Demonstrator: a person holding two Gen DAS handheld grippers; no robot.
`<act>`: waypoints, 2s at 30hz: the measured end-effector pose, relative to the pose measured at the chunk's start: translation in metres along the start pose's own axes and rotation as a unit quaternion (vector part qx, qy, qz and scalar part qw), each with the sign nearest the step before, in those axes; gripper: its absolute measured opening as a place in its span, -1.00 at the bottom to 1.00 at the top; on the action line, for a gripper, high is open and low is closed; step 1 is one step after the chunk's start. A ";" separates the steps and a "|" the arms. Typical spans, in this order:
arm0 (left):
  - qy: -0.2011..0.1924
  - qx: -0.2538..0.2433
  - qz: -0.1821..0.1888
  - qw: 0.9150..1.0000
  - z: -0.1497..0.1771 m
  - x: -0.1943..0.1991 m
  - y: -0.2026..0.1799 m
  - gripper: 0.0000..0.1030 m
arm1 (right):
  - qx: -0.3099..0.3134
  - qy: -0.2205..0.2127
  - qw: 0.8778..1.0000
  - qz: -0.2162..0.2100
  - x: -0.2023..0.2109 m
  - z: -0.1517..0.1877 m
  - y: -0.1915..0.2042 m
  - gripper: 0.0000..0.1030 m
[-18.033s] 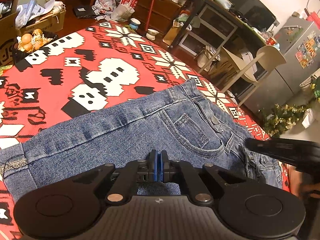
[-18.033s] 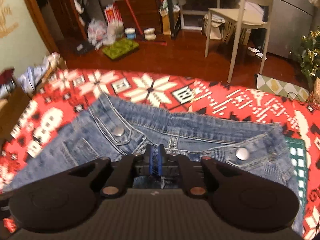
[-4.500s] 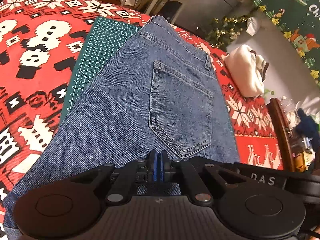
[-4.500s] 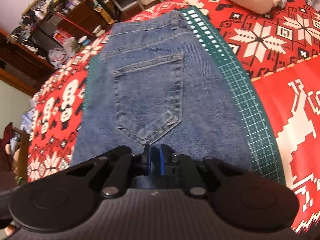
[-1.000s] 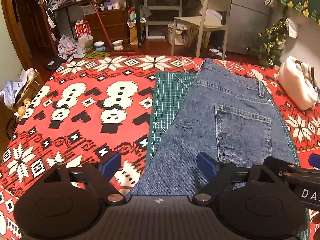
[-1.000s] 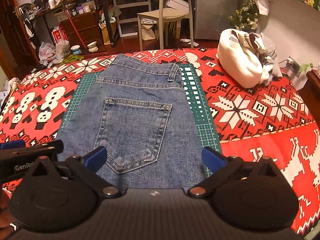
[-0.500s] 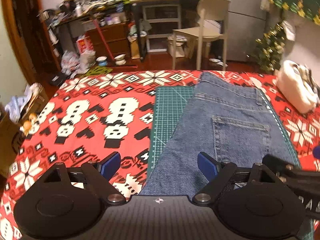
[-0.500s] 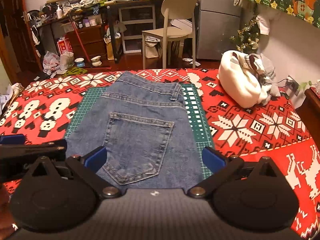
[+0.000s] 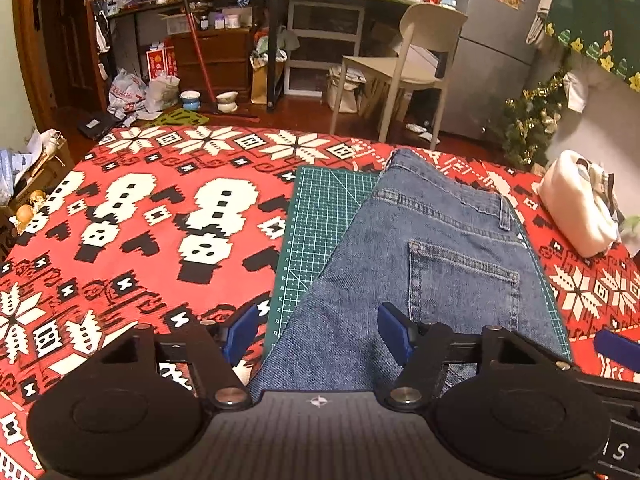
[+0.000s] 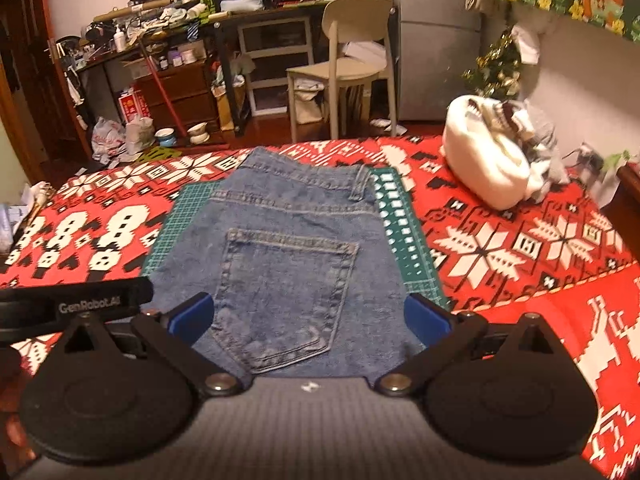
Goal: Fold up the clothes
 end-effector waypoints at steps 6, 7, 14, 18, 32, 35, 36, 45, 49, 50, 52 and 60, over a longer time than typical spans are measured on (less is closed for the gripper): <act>0.059 0.011 0.035 0.998 0.003 -0.010 0.000 0.18 | 0.008 0.002 1.000 -0.003 0.000 0.002 0.004 0.86; 0.065 0.012 0.039 0.997 0.004 -0.012 0.000 0.18 | 0.012 0.002 1.000 -0.005 0.000 0.003 0.006 0.76; 0.077 0.020 0.042 0.996 0.006 -0.017 0.003 0.30 | 0.025 0.012 1.000 0.007 -0.005 0.006 0.008 0.62; 0.083 0.039 0.050 0.995 0.005 -0.020 0.010 0.14 | 0.042 -0.011 0.998 0.042 -0.001 0.004 0.006 0.51; 0.118 0.081 0.113 0.983 0.005 -0.029 0.015 -0.94 | -0.010 0.023 0.999 -0.036 -0.018 0.007 0.003 -0.77; 0.122 0.087 0.130 0.980 0.005 -0.030 0.014 -0.94 | -0.020 0.026 0.997 -0.070 -0.023 0.006 0.007 -0.83; 0.129 0.091 0.141 0.977 0.006 -0.031 0.013 -0.94 | -0.023 0.029 0.996 -0.085 -0.025 0.006 0.009 -0.83; 0.168 0.108 0.148 0.969 0.018 -0.051 0.015 -0.95 | -0.029 0.078 0.985 -0.149 -0.056 0.021 0.028 -0.94; 0.168 0.108 0.146 0.969 0.017 -0.051 0.015 -0.94 | -0.040 0.078 0.985 -0.146 -0.058 0.025 0.020 -1.00; 0.167 0.105 0.144 0.970 0.017 -0.051 0.015 -0.94 | -0.043 0.079 0.985 -0.145 -0.058 0.025 0.017 -1.00; 0.162 0.097 0.133 0.973 0.017 -0.049 0.016 -0.94 | -0.049 0.079 0.987 -0.133 -0.058 0.026 0.010 -1.00; 0.145 0.085 0.123 0.978 0.016 -0.041 0.021 -0.94 | -0.091 0.094 0.989 -0.074 -0.049 0.034 -0.038 -1.00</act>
Point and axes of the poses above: each gripper's, at about its wrist camera, not at the fingertips, and x roughly against the way its jaws point, y to its left, z to its underside, the point moved 8 cm from there along -x, roughly the way its jaws point, and after that the axes turned 7 degrees about x, right-handed, at the moved point
